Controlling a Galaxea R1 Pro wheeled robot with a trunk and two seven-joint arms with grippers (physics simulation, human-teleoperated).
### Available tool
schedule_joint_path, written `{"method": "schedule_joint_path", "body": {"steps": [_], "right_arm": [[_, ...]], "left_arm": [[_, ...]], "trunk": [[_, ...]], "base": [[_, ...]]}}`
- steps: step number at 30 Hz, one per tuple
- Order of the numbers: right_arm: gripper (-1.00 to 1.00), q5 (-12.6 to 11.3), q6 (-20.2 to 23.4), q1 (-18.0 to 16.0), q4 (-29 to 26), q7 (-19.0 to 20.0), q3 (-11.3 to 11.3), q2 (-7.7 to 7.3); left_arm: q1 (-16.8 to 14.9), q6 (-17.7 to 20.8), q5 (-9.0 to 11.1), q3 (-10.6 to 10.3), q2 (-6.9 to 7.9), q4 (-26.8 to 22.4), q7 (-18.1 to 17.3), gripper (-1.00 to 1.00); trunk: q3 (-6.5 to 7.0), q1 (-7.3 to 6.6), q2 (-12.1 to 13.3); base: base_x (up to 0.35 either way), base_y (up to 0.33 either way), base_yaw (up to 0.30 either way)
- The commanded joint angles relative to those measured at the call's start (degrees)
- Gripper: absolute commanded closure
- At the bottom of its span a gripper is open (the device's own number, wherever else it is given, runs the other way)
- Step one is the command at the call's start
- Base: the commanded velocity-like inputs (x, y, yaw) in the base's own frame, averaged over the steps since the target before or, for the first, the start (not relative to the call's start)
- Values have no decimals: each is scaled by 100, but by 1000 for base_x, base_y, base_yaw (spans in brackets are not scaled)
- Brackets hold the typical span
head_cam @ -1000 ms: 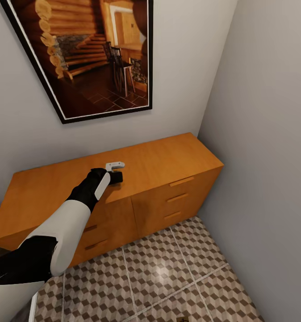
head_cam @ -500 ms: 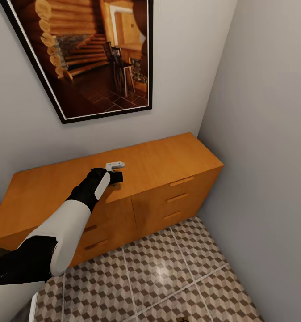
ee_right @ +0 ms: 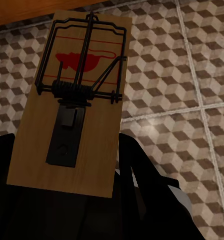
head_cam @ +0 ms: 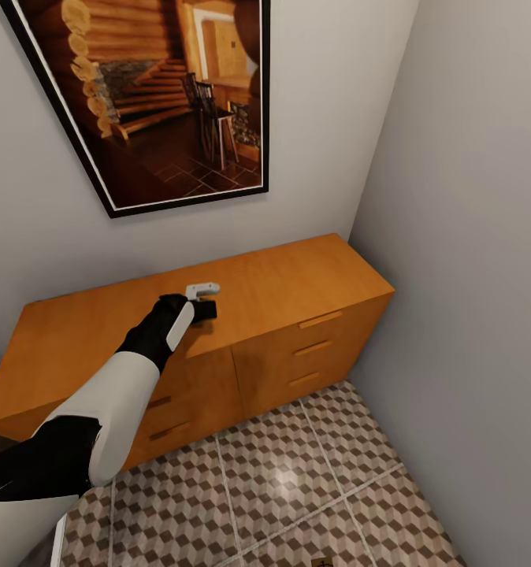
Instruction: Take the four mousetraps from the cabinet in the bathroom and place them on the bathroom floor. Make sure all four end up on the same floor surface, and ensure that at least two of them are either under or directly next to the same bathroom sink.
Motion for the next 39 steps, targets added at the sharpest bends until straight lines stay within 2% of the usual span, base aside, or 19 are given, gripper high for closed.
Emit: {"method": "schedule_joint_path", "body": {"steps": [1, 11, 20, 27, 39], "right_arm": [[100, 13, -17, -4, 4, 28, -17, 0], [100, 17, -12, -4, 5, 24, -17, 0], [100, 15, -12, -4, 4, 23, -17, 3], [100, 14, -13, -4, 4, 23, -17, 6], [100, 20, -14, -4, 4, -2, -22, 0]], "left_arm": [[-2, 29, 43, -17, 2, -66, 43, 100], [-1, 69, 51, -17, 2, -587, 44, 100], [-3, 330, 52, -28, 2, -1036, 45, 100], [-4, 384, 52, -34, 2, -1007, 46, 100], [1, 381, 52, -34, 2, -750, 47, 100]], "trunk": [[-9, 3, -9], [-9, 3, -9], [-9, 3, -9], [-9, 3, -9], [-9, 3, -9]], "base": [[0, 0, 0], [0, 0, 0], [0, 0, 0], [-44, 0, 0], [-311, 0, 0]]}}
